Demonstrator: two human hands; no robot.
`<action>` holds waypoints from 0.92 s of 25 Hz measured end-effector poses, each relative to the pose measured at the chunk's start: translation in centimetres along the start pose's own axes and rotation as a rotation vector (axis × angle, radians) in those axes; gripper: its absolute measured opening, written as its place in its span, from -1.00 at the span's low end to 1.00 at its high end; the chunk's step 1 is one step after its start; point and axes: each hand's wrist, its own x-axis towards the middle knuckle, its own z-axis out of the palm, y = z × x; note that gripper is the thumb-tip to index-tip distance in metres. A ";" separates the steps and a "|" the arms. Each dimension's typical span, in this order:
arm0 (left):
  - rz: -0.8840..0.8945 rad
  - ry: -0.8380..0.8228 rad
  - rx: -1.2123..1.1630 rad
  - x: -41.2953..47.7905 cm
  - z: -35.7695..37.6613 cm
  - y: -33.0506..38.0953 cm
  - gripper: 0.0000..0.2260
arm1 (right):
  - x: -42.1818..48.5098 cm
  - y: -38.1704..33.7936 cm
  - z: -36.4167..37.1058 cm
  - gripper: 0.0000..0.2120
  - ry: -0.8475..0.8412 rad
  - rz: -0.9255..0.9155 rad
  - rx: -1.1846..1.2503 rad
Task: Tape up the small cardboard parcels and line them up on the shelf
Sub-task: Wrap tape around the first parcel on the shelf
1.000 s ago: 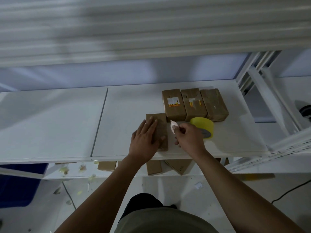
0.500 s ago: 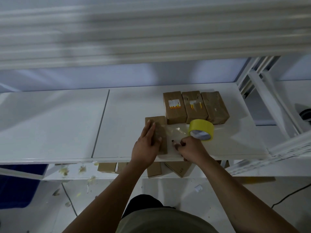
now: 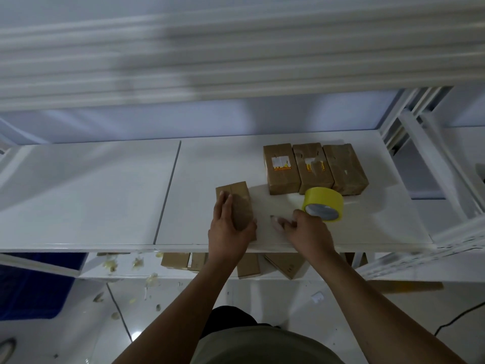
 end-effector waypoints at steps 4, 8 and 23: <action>0.076 0.103 -0.175 -1.0 -1.8 0.6 -0.14 | -1.1 -5.3 -0.1 -0.60 0.138 -0.009 0.468; 0.202 0.150 -0.399 -1.7 -3.7 2.5 -0.23 | -0.6 -12.2 -0.5 -0.43 -0.285 0.263 1.049; -0.411 -0.154 -0.866 1.4 -9.4 0.6 -0.48 | -2.4 -16.8 1.9 -0.59 -0.210 0.449 1.319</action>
